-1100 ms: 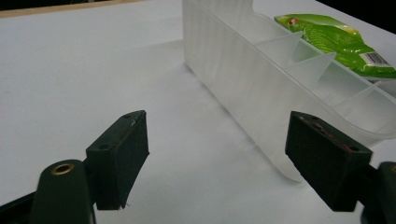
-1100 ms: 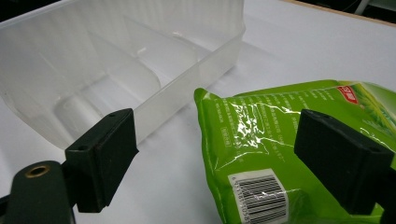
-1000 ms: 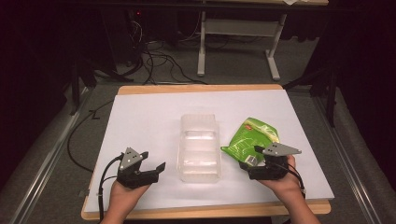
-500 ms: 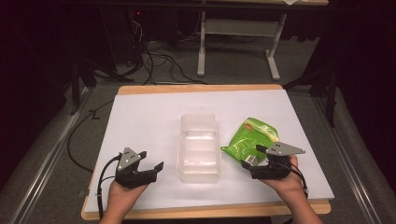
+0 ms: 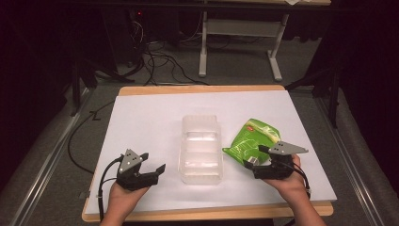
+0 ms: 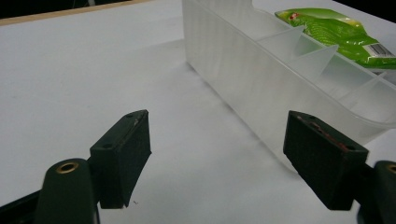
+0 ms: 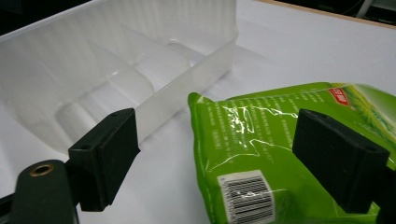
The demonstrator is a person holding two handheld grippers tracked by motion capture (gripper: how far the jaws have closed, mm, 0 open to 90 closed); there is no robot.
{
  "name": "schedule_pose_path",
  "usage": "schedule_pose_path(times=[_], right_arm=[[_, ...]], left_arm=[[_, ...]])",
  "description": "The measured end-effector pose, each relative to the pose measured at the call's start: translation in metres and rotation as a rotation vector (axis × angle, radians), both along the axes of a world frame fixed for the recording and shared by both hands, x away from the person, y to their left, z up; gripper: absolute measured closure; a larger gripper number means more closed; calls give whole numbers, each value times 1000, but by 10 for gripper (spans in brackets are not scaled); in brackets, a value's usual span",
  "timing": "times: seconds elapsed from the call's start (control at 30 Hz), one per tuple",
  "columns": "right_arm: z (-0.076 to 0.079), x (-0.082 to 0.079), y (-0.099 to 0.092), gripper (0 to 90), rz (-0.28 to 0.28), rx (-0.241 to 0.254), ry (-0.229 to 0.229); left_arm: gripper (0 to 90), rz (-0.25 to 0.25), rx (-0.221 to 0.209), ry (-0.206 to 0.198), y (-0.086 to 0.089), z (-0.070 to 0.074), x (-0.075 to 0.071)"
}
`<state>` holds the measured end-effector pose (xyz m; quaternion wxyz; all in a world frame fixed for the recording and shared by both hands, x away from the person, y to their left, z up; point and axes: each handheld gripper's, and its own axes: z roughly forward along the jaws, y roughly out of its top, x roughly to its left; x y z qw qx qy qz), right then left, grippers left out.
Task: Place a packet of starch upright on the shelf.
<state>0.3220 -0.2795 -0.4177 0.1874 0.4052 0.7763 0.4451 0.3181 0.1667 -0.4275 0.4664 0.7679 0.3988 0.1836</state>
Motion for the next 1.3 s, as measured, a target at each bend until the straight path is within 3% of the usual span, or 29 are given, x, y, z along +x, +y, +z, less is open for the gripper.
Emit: schedule_pose_path(times=[0.4, 0.67, 0.9, 1.17, 1.3], right_arm=[[0, 36, -15, 163, -87, 14, 8], [-8, 62, -35, 166, -191, 18, 47], [-24, 85, -54, 166, -280, -19, 95], [-37, 89, -77, 147, -361, -23, 145], [-40, 90, -82, 135, -377, -13, 167]], left_arm=[[303, 8, -11, 11, 2, -5, 2], [314, 20, -23, 3, 4, -5, 1], [320, 25, -27, -8, 6, -5, 0], [314, 5, -33, -37, 5, -4, -2], [314, -3, -24, -46, 4, -4, -2]])
